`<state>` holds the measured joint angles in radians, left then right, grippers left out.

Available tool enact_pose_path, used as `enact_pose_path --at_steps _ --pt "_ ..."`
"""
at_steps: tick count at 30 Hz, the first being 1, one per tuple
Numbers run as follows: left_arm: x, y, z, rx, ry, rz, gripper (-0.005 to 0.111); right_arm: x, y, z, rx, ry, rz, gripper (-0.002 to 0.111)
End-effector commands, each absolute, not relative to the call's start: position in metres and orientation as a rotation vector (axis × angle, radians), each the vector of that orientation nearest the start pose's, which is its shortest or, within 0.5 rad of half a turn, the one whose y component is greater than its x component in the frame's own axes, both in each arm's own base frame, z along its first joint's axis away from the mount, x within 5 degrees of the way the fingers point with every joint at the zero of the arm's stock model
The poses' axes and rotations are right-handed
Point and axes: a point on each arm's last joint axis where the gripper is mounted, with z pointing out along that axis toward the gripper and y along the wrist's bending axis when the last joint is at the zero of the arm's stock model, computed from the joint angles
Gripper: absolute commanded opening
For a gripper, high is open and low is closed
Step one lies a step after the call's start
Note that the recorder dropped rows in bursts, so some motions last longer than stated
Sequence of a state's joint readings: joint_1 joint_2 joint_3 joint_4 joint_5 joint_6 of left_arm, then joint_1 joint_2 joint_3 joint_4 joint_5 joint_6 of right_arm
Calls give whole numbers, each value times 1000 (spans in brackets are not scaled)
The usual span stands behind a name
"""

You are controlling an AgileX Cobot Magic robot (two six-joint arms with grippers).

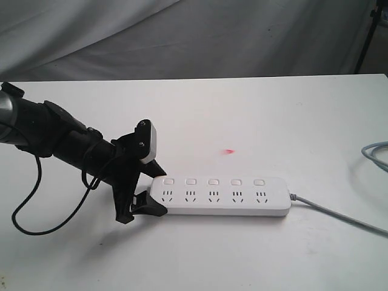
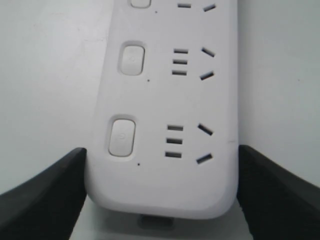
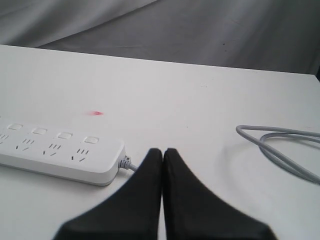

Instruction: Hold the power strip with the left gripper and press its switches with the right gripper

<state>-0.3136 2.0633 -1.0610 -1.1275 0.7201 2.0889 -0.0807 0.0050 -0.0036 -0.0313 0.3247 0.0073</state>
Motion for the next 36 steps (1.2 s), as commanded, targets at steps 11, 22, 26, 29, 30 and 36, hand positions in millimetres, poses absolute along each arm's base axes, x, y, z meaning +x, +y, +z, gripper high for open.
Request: enact_pose_path --at_steps 11,22,26,29,30,36 --pt "325 -164 98 1758 1873 -625 0 54 -4 183 61 1816 -67 0" --pt "325 -164 98 1758 1873 -625 0 54 -4 183 61 1816 -67 0" --pt "325 -164 98 1758 1873 -625 0 54 -4 183 62 1815 -65 0" --pt "325 -164 98 1758 1873 -625 0 54 -4 183 63 1815 -63 0" --pt "325 -164 98 1758 1873 -625 0 54 -4 183 63 1815 -63 0" --pt "325 -164 98 1758 1873 -625 0 54 -4 183 63 1815 -63 0"
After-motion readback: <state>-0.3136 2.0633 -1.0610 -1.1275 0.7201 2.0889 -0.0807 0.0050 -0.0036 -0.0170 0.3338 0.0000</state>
